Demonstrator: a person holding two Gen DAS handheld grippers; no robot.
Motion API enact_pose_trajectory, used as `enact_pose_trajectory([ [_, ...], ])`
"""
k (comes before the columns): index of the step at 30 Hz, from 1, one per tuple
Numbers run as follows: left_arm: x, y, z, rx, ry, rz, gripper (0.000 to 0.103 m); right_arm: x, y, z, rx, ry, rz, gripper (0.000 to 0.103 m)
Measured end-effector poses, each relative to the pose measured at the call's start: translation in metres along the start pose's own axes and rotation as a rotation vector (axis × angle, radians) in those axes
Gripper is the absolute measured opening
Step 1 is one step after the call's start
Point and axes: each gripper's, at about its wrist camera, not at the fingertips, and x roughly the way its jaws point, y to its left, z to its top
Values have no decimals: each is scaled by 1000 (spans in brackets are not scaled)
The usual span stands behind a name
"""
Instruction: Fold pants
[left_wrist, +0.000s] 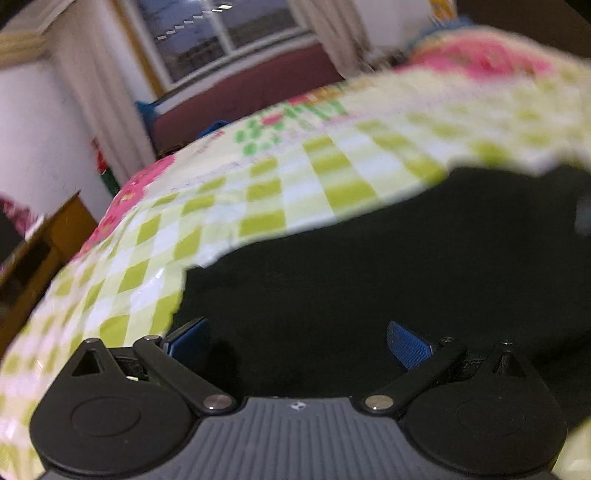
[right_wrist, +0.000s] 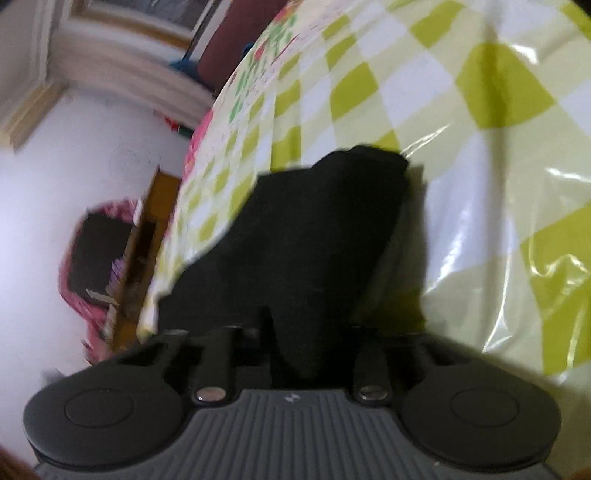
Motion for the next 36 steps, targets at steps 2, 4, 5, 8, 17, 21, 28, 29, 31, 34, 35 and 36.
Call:
enact_pose_trajectory([
  [2, -3, -2, -6, -5, -18, -9, 103, -8, 17, 4, -19, -25, 1, 19],
  [4, -7, 1, -6, -45, -20, -46, 103, -11, 40, 9, -58, -38, 12, 18],
  [5, -7, 2, -6, -69, -23, -73, 103, -12, 55, 12, -90, -39, 17, 18],
  [8, -4, -2, -3, -129, -19, -151, 103, -18, 96, 13, -180, -37, 0, 18],
  [17, -14, -51, 18, -38, -47, -276, 103, -77, 56, 10, -91, -155, -244, 16],
  [21, -17, -96, 35, -7, -29, -368, 103, -115, 24, 17, -52, -215, -324, 16],
  [28, -33, -155, 52, 97, -52, -450, 103, -126, 50, 38, -162, -251, -456, 17],
  [29, -34, -153, 51, 87, -57, -451, 103, -118, 65, 36, -221, -243, -472, 17],
  [31, -33, -134, 48, 31, -47, -463, 103, -103, 94, 28, -328, -220, -487, 17],
  [34, -44, -93, 40, -78, -69, -435, 103, -63, 134, 15, -416, -166, -459, 19],
  [35, -51, -77, 35, -110, -88, -419, 103, -50, 146, 9, -442, -143, -453, 20],
  [36, -56, -64, 30, -138, -100, -396, 103, -34, 155, 3, -465, -119, -449, 21],
])
